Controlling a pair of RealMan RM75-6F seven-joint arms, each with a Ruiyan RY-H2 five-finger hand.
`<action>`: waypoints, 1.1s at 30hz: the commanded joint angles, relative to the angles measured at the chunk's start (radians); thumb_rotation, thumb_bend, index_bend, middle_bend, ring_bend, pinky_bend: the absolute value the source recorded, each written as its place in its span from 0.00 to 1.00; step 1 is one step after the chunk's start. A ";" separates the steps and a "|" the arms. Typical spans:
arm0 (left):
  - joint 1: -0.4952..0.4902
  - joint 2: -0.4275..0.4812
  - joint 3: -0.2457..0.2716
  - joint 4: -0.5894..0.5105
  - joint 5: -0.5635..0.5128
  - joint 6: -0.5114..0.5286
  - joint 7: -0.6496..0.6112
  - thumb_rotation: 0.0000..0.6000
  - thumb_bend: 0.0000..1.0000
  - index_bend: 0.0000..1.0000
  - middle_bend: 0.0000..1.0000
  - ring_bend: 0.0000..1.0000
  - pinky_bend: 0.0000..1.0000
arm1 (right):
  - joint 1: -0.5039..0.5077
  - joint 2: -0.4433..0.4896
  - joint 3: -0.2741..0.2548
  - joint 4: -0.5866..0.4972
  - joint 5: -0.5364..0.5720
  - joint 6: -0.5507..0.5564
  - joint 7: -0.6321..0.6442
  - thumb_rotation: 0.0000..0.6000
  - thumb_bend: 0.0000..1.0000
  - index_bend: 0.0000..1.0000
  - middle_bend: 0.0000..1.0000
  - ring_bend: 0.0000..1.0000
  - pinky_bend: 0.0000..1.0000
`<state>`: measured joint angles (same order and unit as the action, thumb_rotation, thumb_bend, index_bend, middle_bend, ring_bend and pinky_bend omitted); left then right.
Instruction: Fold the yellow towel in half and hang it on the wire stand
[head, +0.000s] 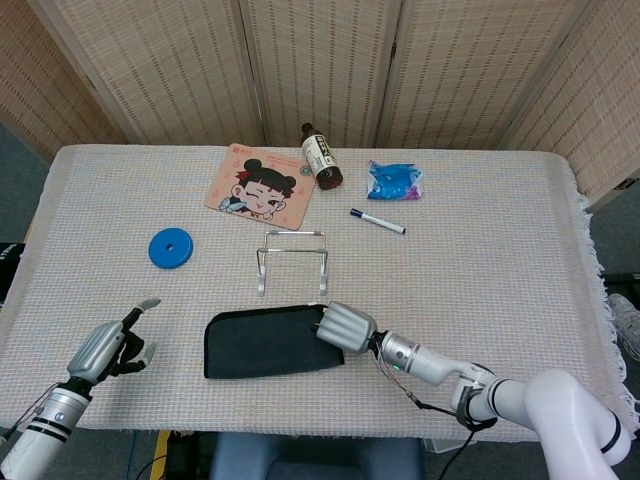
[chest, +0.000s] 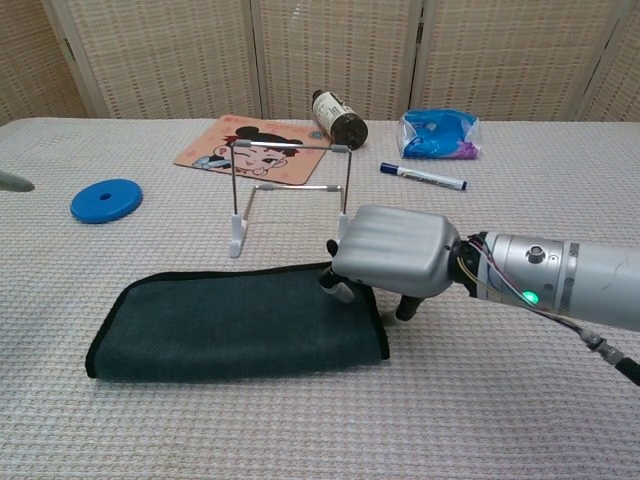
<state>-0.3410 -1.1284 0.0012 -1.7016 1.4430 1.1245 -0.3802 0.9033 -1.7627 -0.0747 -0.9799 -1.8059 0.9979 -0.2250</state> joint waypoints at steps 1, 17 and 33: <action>0.001 0.002 0.000 0.000 0.001 0.000 -0.001 1.00 0.52 0.13 0.99 0.84 1.00 | 0.002 -0.012 0.003 0.013 0.001 0.004 0.004 1.00 0.22 0.49 0.91 1.00 1.00; 0.009 0.011 0.000 0.003 0.002 0.003 -0.015 1.00 0.52 0.13 0.99 0.84 1.00 | 0.010 -0.059 -0.001 0.076 -0.019 0.060 0.054 1.00 0.49 0.62 0.94 1.00 1.00; 0.015 0.027 -0.005 -0.015 0.013 0.019 -0.015 1.00 0.52 0.13 0.99 0.84 1.00 | 0.011 0.068 0.095 -0.131 -0.035 0.266 0.063 1.00 0.73 0.87 0.98 1.00 1.00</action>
<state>-0.3257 -1.1016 -0.0033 -1.7163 1.4553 1.1435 -0.3951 0.9125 -1.7254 -0.0017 -1.0708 -1.8386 1.2388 -0.1447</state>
